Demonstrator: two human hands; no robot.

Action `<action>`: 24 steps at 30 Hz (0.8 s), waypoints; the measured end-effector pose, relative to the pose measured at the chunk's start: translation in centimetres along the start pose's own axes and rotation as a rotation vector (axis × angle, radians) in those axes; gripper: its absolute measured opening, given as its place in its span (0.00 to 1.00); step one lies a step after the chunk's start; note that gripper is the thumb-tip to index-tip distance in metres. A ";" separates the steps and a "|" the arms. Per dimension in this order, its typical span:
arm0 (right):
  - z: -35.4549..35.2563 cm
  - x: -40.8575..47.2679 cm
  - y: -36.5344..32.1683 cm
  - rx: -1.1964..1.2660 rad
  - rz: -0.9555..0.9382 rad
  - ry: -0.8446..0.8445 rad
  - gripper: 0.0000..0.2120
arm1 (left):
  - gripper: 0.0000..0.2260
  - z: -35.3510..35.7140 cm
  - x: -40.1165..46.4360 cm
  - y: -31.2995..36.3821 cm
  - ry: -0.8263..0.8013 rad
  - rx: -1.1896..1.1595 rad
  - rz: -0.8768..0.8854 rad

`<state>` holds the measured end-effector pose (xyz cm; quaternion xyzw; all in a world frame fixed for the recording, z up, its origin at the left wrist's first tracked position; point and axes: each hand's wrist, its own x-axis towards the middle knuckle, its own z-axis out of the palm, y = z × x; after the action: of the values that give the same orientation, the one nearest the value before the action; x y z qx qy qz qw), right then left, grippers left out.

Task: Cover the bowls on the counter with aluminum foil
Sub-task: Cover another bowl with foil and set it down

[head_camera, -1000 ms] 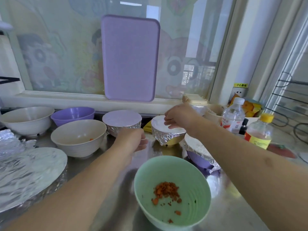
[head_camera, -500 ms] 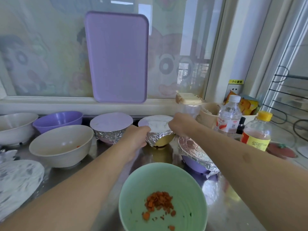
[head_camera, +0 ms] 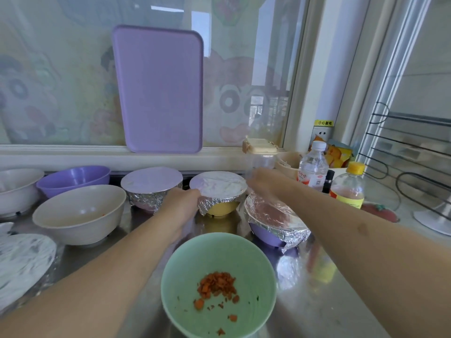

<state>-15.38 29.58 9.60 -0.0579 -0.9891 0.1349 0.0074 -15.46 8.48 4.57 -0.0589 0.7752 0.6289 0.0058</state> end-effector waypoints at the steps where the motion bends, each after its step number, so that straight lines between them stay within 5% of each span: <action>1: -0.6 -0.3 0.4 0.018 0.034 0.018 0.12 | 0.06 -0.3 0.0 0.1 0.036 0.078 0.021; 6: -1.8 -3.1 3.8 -0.132 0.107 0.233 0.10 | 0.18 0.1 -1.8 2.9 -0.061 0.277 0.140; 11: -2.7 -8.0 4.8 -0.259 0.186 0.138 0.10 | 0.10 4.2 -3.7 5.3 -0.356 0.436 0.072; 18: -2.3 -8.5 6.3 0.198 0.254 0.058 0.04 | 0.08 7.3 -4.8 4.7 -0.400 0.533 0.106; 24: -1.9 -8.0 6.6 0.239 0.242 0.076 0.06 | 0.11 6.6 -3.6 3.9 -0.387 0.426 0.094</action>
<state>-6.63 35.41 9.67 -0.1801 -0.9510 0.2489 0.0352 -12.74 16.03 7.24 0.1008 0.8761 0.4512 0.1366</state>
